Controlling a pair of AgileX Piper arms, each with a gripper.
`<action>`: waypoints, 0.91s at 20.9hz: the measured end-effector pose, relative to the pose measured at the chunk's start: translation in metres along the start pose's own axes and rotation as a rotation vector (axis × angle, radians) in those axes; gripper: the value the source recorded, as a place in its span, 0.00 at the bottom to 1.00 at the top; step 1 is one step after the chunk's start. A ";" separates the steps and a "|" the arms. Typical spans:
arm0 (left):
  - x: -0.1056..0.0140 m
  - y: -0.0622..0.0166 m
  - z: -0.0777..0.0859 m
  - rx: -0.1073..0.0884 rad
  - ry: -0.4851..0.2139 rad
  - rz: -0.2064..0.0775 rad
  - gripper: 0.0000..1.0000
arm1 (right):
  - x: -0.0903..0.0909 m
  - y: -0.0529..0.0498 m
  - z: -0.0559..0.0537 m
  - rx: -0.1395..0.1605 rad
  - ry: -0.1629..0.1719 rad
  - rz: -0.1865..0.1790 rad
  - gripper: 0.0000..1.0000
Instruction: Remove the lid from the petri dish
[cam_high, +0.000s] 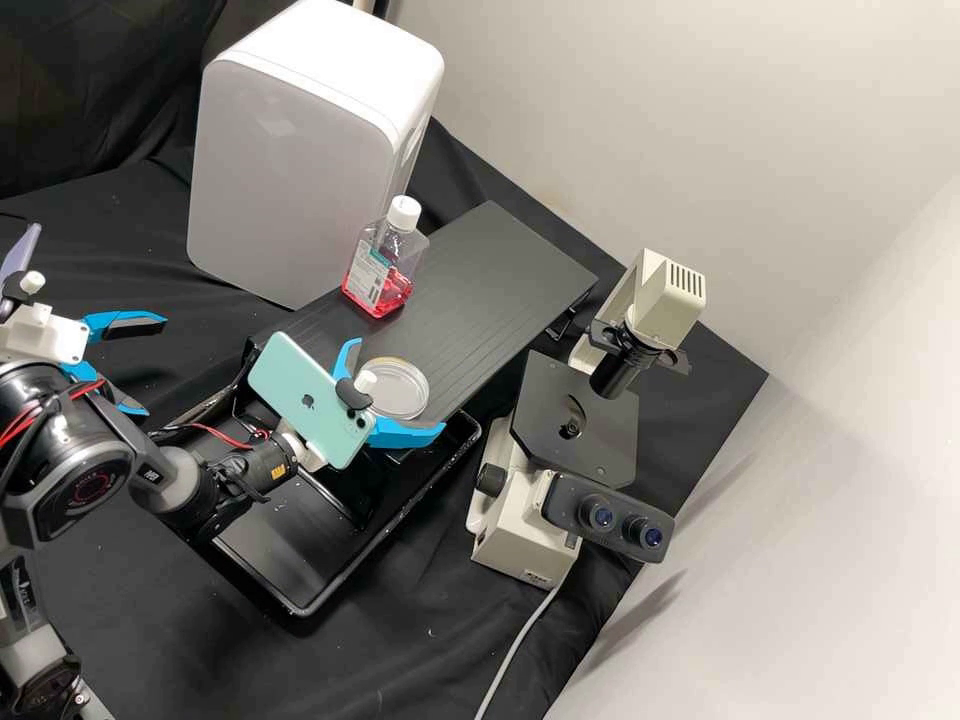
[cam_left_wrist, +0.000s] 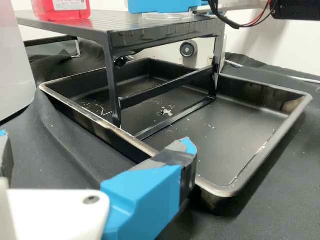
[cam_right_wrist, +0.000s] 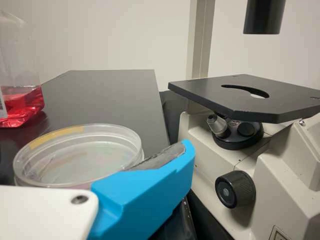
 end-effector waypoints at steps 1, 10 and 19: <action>0.000 0.0000 0.000 0.000 0.000 0.000 1.00 | 0.000 0.000 0.000 0.003 -0.003 0.004 1.00; 0.000 0.0001 0.000 -0.001 0.003 0.001 1.00 | 0.002 0.001 -0.001 0.004 0.000 0.010 1.00; 0.000 -0.0002 0.001 0.000 -0.002 0.000 1.00 | 0.004 0.002 -0.003 0.010 0.004 0.020 1.00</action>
